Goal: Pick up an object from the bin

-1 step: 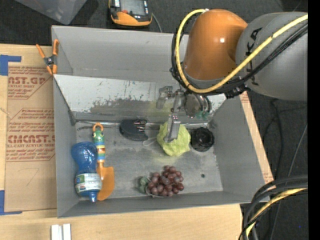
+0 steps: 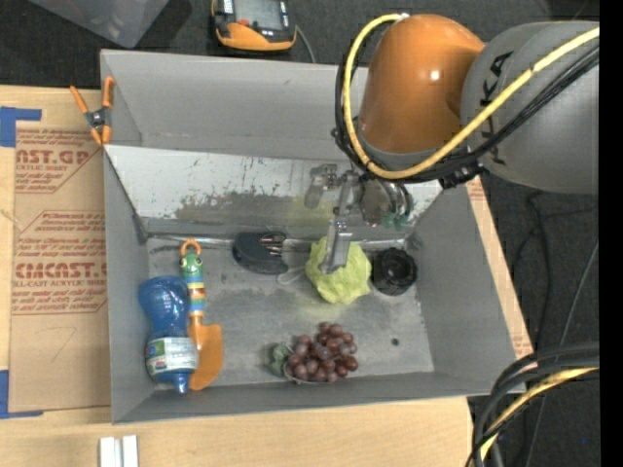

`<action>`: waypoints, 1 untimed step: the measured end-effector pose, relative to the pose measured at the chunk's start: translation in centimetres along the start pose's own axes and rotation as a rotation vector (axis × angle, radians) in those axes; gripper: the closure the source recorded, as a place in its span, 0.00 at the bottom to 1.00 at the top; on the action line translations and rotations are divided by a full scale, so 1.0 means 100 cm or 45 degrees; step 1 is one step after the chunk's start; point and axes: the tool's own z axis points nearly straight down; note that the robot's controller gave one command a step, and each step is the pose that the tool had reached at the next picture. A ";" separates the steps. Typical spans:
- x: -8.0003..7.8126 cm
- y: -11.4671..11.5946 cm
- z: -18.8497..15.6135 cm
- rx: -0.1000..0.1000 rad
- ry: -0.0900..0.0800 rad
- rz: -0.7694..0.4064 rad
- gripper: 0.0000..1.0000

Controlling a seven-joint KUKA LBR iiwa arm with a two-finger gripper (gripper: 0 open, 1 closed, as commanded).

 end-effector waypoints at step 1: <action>0.096 -0.078 0.140 0.000 -0.004 -0.139 0.00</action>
Offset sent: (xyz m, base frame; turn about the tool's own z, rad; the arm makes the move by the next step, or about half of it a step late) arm -0.0524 -0.0977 -0.0817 -0.3162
